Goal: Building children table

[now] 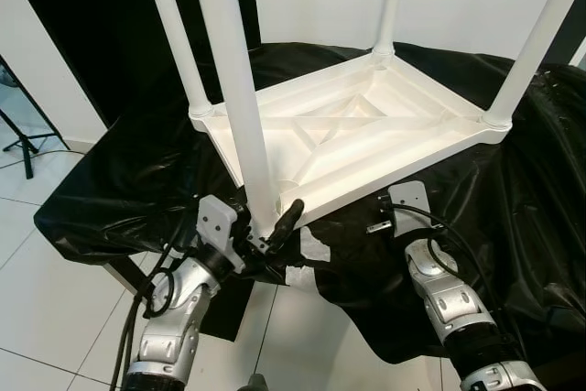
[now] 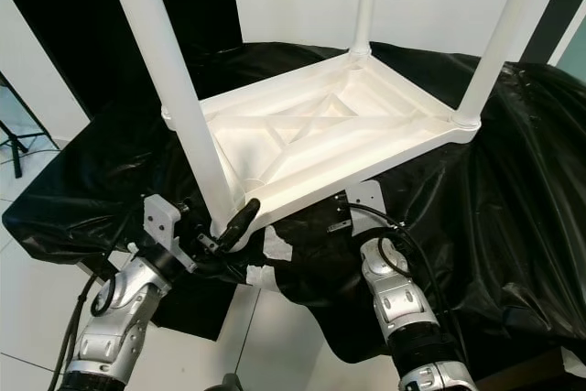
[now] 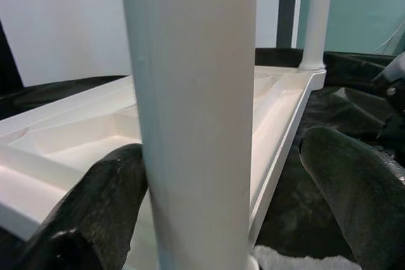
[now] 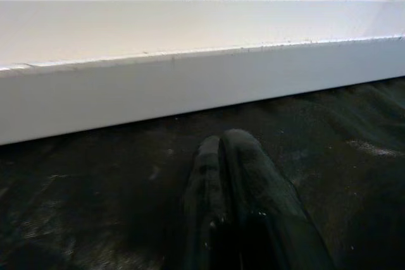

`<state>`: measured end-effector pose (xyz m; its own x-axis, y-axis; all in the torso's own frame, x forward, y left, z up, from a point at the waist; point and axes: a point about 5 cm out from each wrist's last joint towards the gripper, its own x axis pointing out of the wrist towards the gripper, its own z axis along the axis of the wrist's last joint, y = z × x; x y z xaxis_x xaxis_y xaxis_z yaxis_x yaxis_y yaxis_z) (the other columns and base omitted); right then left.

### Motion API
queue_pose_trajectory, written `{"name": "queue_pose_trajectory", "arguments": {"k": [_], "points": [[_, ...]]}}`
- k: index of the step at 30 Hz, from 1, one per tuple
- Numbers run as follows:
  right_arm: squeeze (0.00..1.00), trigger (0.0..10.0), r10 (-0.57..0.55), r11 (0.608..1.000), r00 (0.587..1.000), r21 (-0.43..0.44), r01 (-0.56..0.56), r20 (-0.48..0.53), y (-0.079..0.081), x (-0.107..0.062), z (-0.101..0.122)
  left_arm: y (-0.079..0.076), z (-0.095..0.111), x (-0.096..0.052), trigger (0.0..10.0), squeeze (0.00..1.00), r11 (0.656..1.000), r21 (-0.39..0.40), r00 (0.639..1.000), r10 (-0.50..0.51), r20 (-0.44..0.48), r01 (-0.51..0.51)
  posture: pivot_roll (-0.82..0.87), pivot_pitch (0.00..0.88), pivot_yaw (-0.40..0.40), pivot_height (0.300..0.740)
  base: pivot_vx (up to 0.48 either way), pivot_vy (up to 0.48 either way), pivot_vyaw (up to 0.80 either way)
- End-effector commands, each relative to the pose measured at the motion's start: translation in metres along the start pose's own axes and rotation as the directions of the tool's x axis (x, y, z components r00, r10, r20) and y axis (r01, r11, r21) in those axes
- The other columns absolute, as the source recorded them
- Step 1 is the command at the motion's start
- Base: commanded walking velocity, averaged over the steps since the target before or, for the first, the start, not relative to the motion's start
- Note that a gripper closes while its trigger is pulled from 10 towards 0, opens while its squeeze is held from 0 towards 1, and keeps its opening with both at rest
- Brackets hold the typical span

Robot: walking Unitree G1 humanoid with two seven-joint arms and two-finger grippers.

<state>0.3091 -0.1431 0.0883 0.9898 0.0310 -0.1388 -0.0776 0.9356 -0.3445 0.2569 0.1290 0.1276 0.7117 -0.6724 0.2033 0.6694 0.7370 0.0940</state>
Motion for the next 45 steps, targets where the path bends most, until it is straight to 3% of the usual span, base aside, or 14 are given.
{"name": "queue_pose_trajectory", "arguments": {"k": [1,9,25,34,42,44,45], "points": [[0.0,10.0,-0.004,1.0,1.0,-0.004,0.004,-0.017,0.001,0.0,-0.003,0.001,-0.008,-0.003,10.0,0.0,0.998,0.01,0.998,0.061,-0.031,-0.061,0.09,0.0,0.025,0.74,0.0,0.0,0.0],[0.0,10.0,-0.03,1.0,0.999,-0.001,0.03,0.022,-0.003,0.0,0.002,-0.013,-0.012,0.007,10.0,0.0,0.999,-0.015,0.999,0.04,-0.021,-0.04,0.08,0.0,0.028,0.74,0.0,0.0,0.0],[0.0,10.0,-0.048,0.999,0.999,0.011,0.049,-0.007,-0.005,0.0,-0.002,-0.016,-0.017,0.004,10.0,0.0,0.999,-0.031,0.999,0.033,-0.033,-0.034,0.07,0.0,0.028,0.74,0.0,0.0,0.0],[0.0,10.0,-0.053,0.999,0.998,0.009,0.053,-0.02,-0.006,0.0,-0.004,-0.022,-0.014,-0.006,10.0,0.0,0.995,-0.087,0.999,-0.051,0.0,0.051,0.08,0.0,0.027,0.74,0.0,0.0,0.0],[0.0,10.0,-0.05,0.999,0.998,0.005,0.05,-0.023,-0.005,0.001,-0.004,-0.027,-0.01,-0.003,10.0,0.0,0.988,-0.113,0.994,-0.104,0.032,0.107,0.07,0.0,0.028,0.74,0.0,0.0,0.0],[0.0,10.0,-0.051,0.999,0.998,0.004,0.051,-0.024,-0.005,0.001,-0.005,-0.029,-0.007,0.0,10.0,0.0,0.981,-0.141,0.991,-0.124,0.051,0.13,0.07,0.0,0.03,0.74,0.0,0.0,0.0],[0.0,10.0,-0.055,0.998,0.998,0.003,0.055,-0.026,-0.006,0.0,-0.005,-0.034,-0.003,0.002,10.0,0.0,0.961,-0.197,0.98,-0.183,0.081,0.196,0.06,0.0,0.032,0.74,0.0,0.0,0.0]]}}
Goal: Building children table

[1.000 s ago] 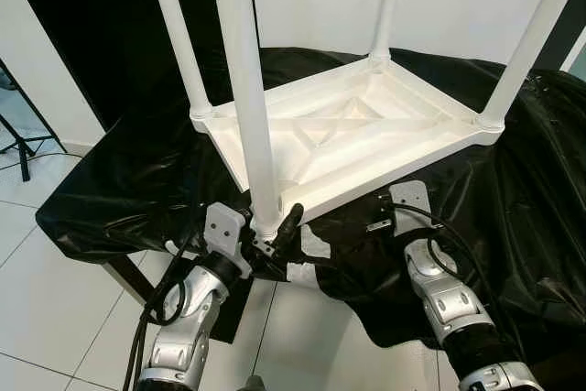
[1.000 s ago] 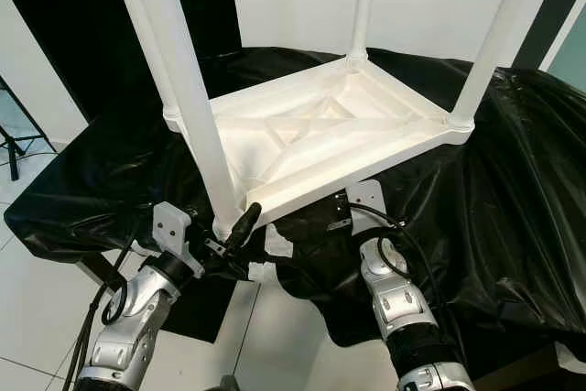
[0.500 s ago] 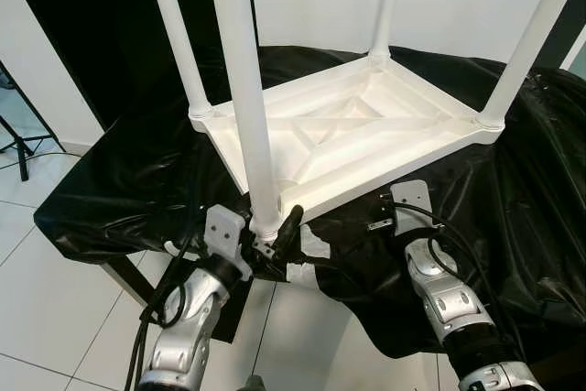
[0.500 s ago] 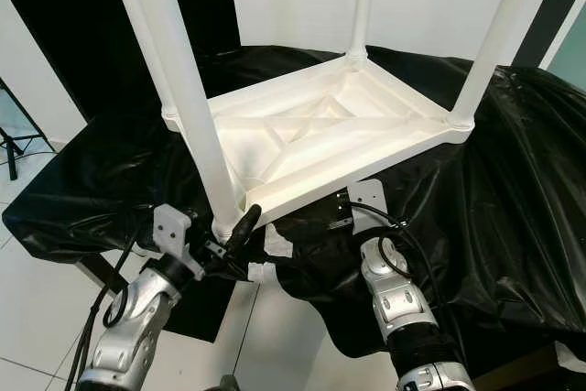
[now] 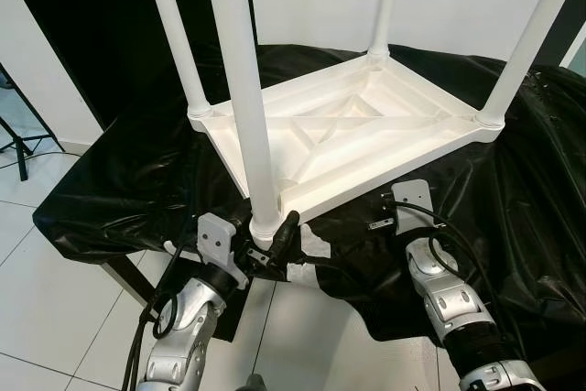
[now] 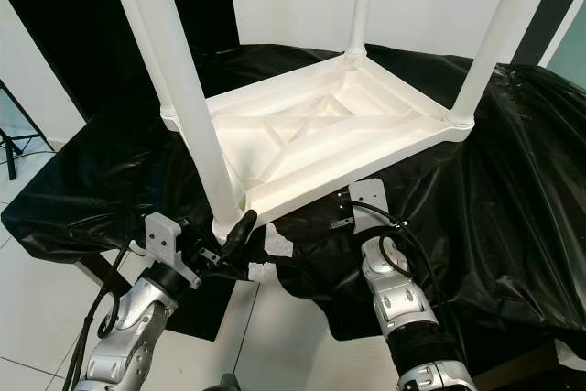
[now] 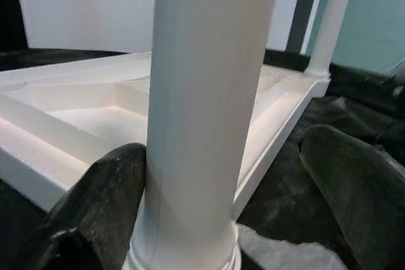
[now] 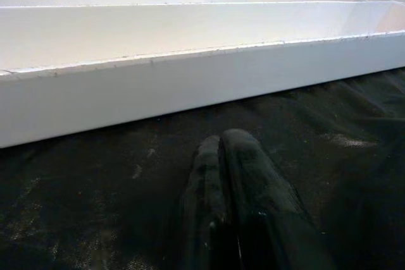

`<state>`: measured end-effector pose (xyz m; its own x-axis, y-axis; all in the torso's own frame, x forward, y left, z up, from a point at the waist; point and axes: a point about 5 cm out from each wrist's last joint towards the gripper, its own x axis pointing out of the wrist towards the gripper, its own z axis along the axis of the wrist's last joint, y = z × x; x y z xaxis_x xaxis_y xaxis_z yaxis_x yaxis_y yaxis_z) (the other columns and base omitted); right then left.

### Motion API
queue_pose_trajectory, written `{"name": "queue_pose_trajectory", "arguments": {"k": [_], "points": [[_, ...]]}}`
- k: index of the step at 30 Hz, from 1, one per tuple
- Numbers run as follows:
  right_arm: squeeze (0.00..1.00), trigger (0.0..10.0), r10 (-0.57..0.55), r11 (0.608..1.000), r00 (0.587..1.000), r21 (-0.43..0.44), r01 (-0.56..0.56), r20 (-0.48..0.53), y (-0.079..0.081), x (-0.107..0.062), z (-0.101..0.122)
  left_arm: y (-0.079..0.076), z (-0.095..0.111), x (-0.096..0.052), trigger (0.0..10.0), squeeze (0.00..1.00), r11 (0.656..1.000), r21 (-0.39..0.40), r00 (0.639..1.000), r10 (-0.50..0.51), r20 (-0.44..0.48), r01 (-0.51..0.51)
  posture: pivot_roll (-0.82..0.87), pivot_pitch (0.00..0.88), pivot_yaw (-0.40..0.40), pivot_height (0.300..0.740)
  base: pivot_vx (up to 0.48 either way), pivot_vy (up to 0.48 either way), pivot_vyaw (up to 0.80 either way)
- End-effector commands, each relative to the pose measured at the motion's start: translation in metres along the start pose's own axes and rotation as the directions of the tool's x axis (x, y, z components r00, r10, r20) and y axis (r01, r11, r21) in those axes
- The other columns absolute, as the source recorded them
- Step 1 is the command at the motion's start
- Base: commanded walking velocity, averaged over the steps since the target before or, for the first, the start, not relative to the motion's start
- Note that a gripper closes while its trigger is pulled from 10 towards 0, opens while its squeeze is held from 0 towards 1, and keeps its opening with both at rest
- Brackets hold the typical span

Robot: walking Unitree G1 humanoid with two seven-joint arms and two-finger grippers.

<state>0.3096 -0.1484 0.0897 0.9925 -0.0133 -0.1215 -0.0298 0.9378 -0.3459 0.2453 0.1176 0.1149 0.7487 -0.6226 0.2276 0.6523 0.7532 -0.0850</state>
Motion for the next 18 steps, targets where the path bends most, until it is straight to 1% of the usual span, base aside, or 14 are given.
{"name": "queue_pose_trajectory", "arguments": {"k": [1,4,5,7,8,11,12,13,14,15,18], "points": [[0.0,10.0,-0.007,1.0,1.0,-0.003,0.007,-0.027,-0.001,0.0,-0.004,-0.018,0.005,0.004,10.0,0.0,0.967,-0.038,0.967,-0.252,0.02,0.253,0.06,0.0,0.032,0.74,0.0,0.0,0.0],[0.0,10.0,-0.017,1.0,0.999,-0.005,0.017,-0.031,-0.004,-0.001,-0.006,-0.025,0.008,0.002,10.0,0.0,0.938,-0.117,0.945,-0.324,0.049,0.328,0.05,0.0,0.033,0.74,0.0,0.0,0.0],[0.0,10.0,-0.017,1.0,0.999,-0.005,0.017,-0.031,-0.004,-0.001,-0.006,-0.025,0.008,0.002,10.0,0.0,0.938,-0.117,0.945,-0.324,0.049,0.328,0.05,0.0,0.033,0.74,0.0,0.0,0.0],[0.0,10.0,-0.022,1.0,0.999,-0.007,0.022,-0.034,-0.006,-0.001,-0.006,-0.027,0.009,-0.001,10.0,0.0,0.914,-0.165,0.929,-0.365,0.059,0.37,0.05,0.0,0.033,0.74,0.0,0.0,0.0],[0.0,10.0,-0.022,1.0,0.999,-0.007,0.022,-0.034,-0.006,-0.001,-0.006,-0.027,0.009,-0.001,10.0,0.0,0.914,-0.165,0.929,-0.365,0.059,0.37,0.05,0.0,0.033,0.74,0.0,0.0,0.0],[0.0,10.0,-0.026,1.0,0.999,-0.009,0.026,-0.037,-0.007,0.0,-0.007,-0.031,0.01,-0.006,10.0,0.0,0.867,-0.257,0.904,-0.42,0.081,0.426,0.05,0.0,0.034,0.74,0.0,0.0,0.0],[0.0,10.0,-0.027,1.0,0.999,-0.009,0.027,-0.038,-0.007,0.0,-0.007,-0.031,0.01,-0.007,10.0,0.0,0.856,-0.277,0.899,-0.43,0.087,0.437,0.05,0.0,0.034,0.74,0.0,0.0,0.0],[0.0,10.0,-0.031,0.999,0.999,-0.011,0.031,-0.039,-0.007,0.001,-0.006,-0.032,0.009,-0.01,10.0,0.0,0.832,-0.313,0.886,-0.456,0.084,0.458,0.05,0.0,0.034,0.74,0.0,0.0,0.0],[0.0,10.0,-0.031,0.999,0.999,-0.011,0.031,-0.039,-0.007,0.001,-0.006,-0.032,0.009,-0.01,10.0,0.0,0.832,-0.313,0.886,-0.456,0.084,0.458,0.05,0.0,0.034,0.74,0.0,0.0,0.0],[0.0,10.0,-0.039,0.999,0.998,-0.014,0.038,-0.042,-0.008,0.002,-0.006,-0.031,0.009,-0.013,10.0,0.0,0.818,-0.338,0.881,-0.466,0.083,0.465,0.05,0.0,0.033,0.74,0.0,0.0,0.0],[0.0,10.0,-0.048,0.999,0.998,-0.018,0.048,-0.046,-0.009,0.003,-0.005,-0.028,0.008,-0.013,10.0,0.0,0.825,-0.344,0.889,-0.453,0.071,0.448,0.05,0.0,0.034,0.74,0.0,0.0,0.0]]}}
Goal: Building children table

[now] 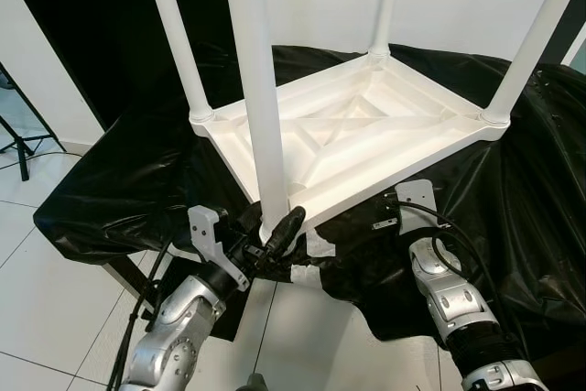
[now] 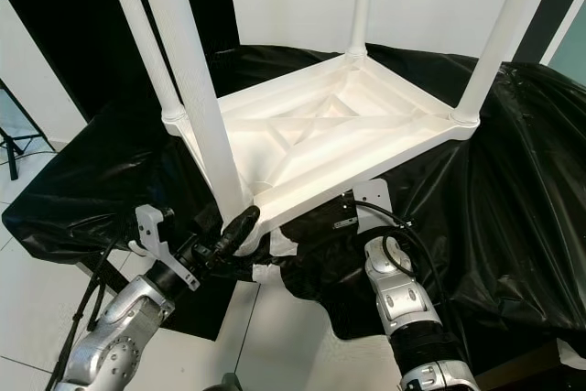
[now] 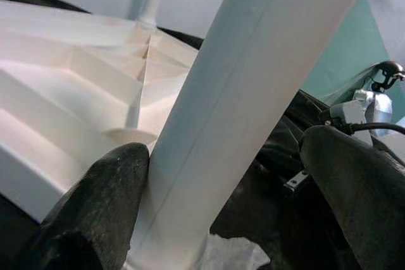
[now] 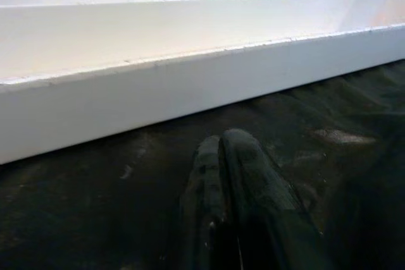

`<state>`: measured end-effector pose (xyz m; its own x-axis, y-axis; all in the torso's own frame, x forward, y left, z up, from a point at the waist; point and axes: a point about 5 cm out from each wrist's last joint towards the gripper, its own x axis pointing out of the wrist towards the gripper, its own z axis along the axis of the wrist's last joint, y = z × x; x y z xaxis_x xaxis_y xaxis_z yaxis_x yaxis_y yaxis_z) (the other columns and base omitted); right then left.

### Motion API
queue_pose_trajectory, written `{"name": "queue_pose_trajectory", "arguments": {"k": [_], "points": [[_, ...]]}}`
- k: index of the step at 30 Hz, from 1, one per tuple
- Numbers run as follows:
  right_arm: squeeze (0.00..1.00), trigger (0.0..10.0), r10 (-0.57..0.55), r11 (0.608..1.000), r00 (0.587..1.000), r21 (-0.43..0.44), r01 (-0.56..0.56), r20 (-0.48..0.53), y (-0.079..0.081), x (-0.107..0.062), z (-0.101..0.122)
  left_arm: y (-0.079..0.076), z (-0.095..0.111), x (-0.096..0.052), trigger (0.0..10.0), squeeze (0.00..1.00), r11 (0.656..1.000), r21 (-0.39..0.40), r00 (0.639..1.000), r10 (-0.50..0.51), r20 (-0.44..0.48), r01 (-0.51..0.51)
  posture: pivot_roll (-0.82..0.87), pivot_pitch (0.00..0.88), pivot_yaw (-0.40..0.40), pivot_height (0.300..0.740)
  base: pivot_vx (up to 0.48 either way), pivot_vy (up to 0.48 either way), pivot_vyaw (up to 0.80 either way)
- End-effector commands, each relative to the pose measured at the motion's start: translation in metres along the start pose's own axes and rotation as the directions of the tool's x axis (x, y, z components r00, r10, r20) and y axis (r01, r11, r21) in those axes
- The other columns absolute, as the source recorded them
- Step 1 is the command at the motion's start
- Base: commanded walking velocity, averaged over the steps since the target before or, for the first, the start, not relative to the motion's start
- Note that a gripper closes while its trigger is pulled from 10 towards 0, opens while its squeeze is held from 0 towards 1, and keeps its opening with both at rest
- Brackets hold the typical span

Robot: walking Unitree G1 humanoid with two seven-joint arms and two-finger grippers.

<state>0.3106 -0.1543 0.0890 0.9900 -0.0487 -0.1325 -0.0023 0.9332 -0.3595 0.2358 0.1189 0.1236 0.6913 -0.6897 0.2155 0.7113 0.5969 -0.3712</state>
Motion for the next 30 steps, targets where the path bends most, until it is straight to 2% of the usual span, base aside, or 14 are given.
{"name": "queue_pose_trajectory", "arguments": {"k": [1,2,3,4,5,7,8,12,18,21,24,30], "points": [[0.0,10.0,-0.031,1.0,0.999,-0.007,0.03,-0.028,-0.005,0.003,-0.003,-0.011,-0.012,-0.004,10.0,0.0,0.949,-0.005,0.948,-0.314,-0.051,0.314,0.05,0.0,0.034,0.74,0.0,0.0,0.0],[0.0,10.0,-0.031,1.0,0.999,-0.007,0.03,-0.028,-0.005,0.003,-0.003,-0.011,-0.012,-0.004,10.0,0.0,0.949,-0.005,0.948,-0.314,-0.051,0.314,0.05,0.0,0.034,0.74,0.0,0.0,0.0],[0.0,10.0,-0.051,0.999,0.998,-0.006,0.05,-0.034,-0.008,0.005,-0.003,0.008,-0.018,-0.002,10.0,0.0,0.981,0.067,0.982,-0.176,-0.073,0.181,0.05,0.0,0.033,0.74,0.0,0.0,0.0],[0.0,10.0,-0.058,0.998,0.998,-0.005,0.058,-0.035,-0.009,0.005,-0.002,0.015,-0.02,-0.001,10.0,0.0,0.988,0.093,0.99,-0.12,-0.077,0.127,0.05,0.0,0.033,0.74,0.0,0.0,0.0],[0.0,10.0,-0.058,0.998,0.998,-0.005,0.058,-0.035,-0.009,0.005,-0.002,0.015,-0.02,-0.001,10.0,0.0,0.988,0.093,0.99,-0.12,-0.077,0.127,0.05,0.0,0.033,0.74,0.0,0.0,0.0],[0.0,10.0,-0.09,0.996,0.995,-0.007,0.089,-0.044,-0.013,0.006,-0.003,0.03,-0.026,0.002,10.0,0.0,0.984,0.175,0.995,-0.009,-0.095,0.025,0.05,0.0,0.033,0.74,0.0,0.0,0.0],[0.0,10.0,-0.09,0.996,0.995,-0.007,0.089,-0.044,-0.013,0.006,-0.003,0.03,-0.026,0.002,10.0,0.0,0.984,0.175,0.995,-0.009,-0.095,0.025,0.05,0.0,0.033,0.74,0.0,0.0,0.0],[0.0,10.0,-0.17,0.985,0.982,-0.008,0.17,-0.077,-0.025,0.008,-0.006,0.045,-0.036,0.007,10.0,0.0,0.96,0.271,0.984,0.114,-0.135,-0.074,0.04,0.0,0.033,0.74,0.0,0.0,0.0],[0.0,10.0,-0.206,0.979,0.974,-0.026,0.204,-0.093,-0.037,0.016,-0.007,0.041,-0.036,0.017,10.0,0.0,0.964,0.263,0.992,0.063,-0.108,-0.033,0.04,0.0,0.039,0.74,0.0,0.0,0.0],[0.0,10.0,-0.228,0.973,0.97,-0.067,0.223,-0.087,-0.052,0.032,-0.002,0.039,-0.037,0.023,10.0,0.0,0.963,0.268,0.995,0.019,-0.099,0.008,0.04,0.0,0.042,0.74,0.0,0.0,0.0],[0.0,10.0,-0.23,0.971,0.969,-0.082,0.223,-0.09,-0.058,0.04,0.002,0.039,-0.038,0.025,10.0,0.0,0.963,0.269,0.996,-0.004,-0.092,0.029,0.04,0.0,0.039,0.74,0.0,0.0,0.0],[0.0,10.0,-0.187,0.979,0.977,-0.105,0.176,-0.101,-0.058,0.053,0.009,0.034,-0.038,0.021,10.0,0.0,0.965,0.258,0.997,-0.032,-0.077,0.051,0.08,0.0,0.021,0.74,0.0,0.0,0.0]]}}
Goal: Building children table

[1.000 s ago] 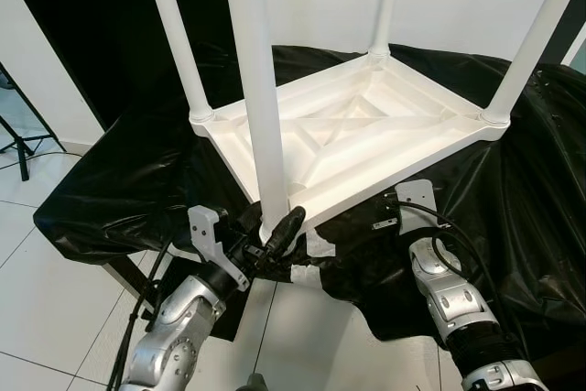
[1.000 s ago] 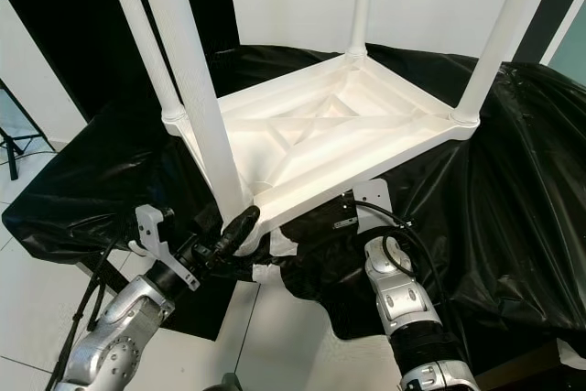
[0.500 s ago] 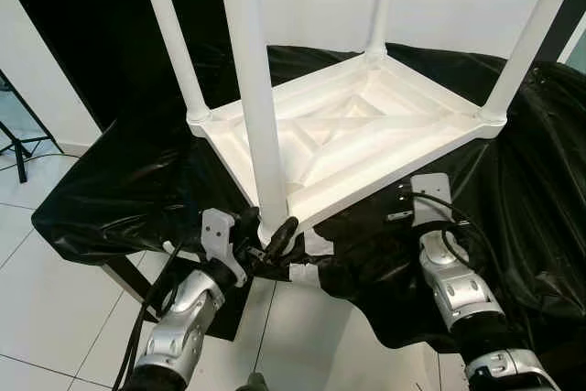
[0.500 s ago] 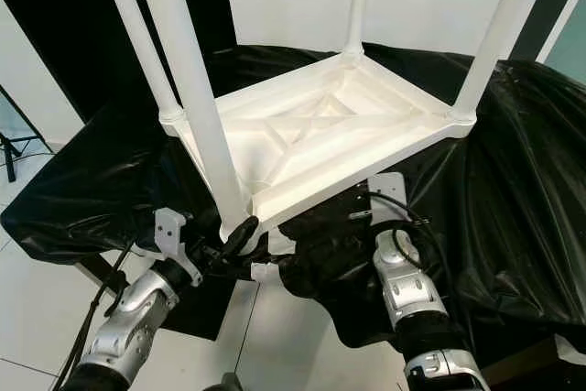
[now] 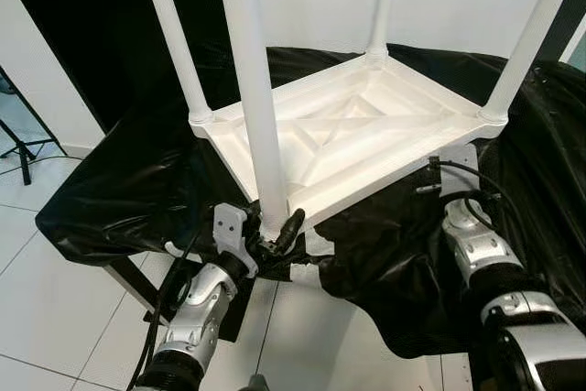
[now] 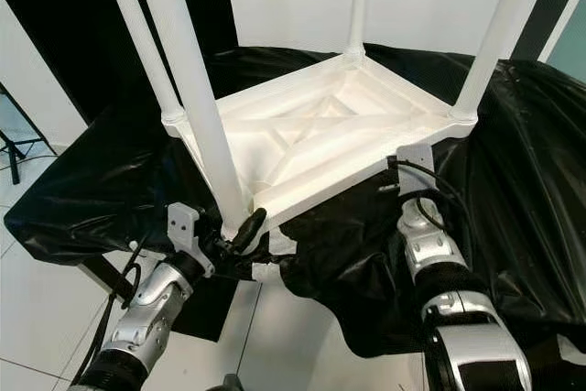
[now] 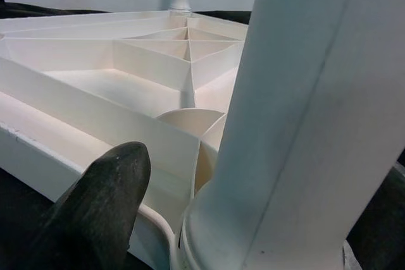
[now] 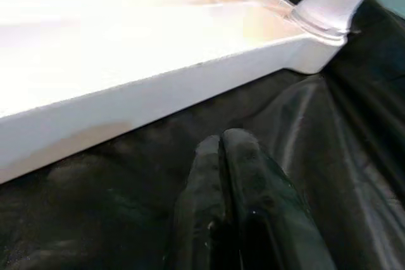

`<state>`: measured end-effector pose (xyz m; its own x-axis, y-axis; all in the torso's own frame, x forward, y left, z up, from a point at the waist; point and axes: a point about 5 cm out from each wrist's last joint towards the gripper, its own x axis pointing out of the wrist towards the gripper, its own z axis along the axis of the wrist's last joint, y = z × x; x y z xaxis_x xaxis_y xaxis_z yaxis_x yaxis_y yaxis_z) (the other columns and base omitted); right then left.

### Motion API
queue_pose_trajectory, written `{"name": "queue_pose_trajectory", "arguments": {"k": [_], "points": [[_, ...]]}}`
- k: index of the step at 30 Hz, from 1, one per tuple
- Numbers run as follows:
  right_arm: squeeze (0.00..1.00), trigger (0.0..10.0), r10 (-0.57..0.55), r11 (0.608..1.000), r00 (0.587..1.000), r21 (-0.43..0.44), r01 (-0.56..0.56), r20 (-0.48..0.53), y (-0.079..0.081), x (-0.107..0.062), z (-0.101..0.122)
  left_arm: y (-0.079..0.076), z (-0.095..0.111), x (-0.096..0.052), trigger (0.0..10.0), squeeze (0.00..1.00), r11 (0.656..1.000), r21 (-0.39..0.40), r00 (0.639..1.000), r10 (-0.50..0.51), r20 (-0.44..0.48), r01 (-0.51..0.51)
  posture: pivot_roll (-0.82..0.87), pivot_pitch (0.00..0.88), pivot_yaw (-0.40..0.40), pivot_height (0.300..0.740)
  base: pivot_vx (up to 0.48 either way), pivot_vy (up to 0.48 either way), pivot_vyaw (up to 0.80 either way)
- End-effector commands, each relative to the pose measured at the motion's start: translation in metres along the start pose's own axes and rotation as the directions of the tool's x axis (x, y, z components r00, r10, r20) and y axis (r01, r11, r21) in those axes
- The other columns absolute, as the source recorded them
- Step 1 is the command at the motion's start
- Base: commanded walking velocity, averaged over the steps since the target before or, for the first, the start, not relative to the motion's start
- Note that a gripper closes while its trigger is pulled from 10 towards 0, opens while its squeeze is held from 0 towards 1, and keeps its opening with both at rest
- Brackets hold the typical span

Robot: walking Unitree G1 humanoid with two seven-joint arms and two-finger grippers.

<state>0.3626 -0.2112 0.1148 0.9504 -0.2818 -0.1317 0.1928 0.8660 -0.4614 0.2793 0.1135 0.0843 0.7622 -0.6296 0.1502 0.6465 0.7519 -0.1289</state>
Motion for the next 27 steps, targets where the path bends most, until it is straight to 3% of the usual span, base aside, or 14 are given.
{"name": "queue_pose_trajectory", "arguments": {"k": [1,10,23,27], "points": [[0.0,10.0,0.032,0.999,0.999,-0.017,-0.032,-0.01,0.005,0.001,-0.002,-0.009,-0.003,-0.005,10.0,0.0,0.989,-0.01,0.989,-0.151,-0.011,0.151,0.08,0.0,0.021,0.74,0.0,0.0,0.0],[0.0,10.0,0.095,0.995,0.993,0.032,-0.093,-0.063,0.01,0.007,-0.005,-0.016,-0.001,-0.013,10.0,0.0,0.983,-0.024,0.984,-0.181,0.006,0.181,0.11,0.0,0.017,0.74,0.0,0.0,0.0],[0.0,10.0,0.268,0.959,0.963,0.089,-0.271,0.035,0.024,0.006,0.004,-0.029,0.006,-0.018,10.0,0.0,0.96,-0.068,0.962,-0.27,0.026,0.272,0.12,0.0,0.019,0.74,0.0,0.0,0.0],[0.0,10.0,0.266,0.952,0.964,0.149,-0.266,0.02,0.017,0.008,0.0,-0.033,0.007,-0.018,10.0,0.0,0.952,-0.096,0.957,-0.288,0.04,0.291,0.11,0.0,0.02,0.74,0.0,0.0,0.0]]}}
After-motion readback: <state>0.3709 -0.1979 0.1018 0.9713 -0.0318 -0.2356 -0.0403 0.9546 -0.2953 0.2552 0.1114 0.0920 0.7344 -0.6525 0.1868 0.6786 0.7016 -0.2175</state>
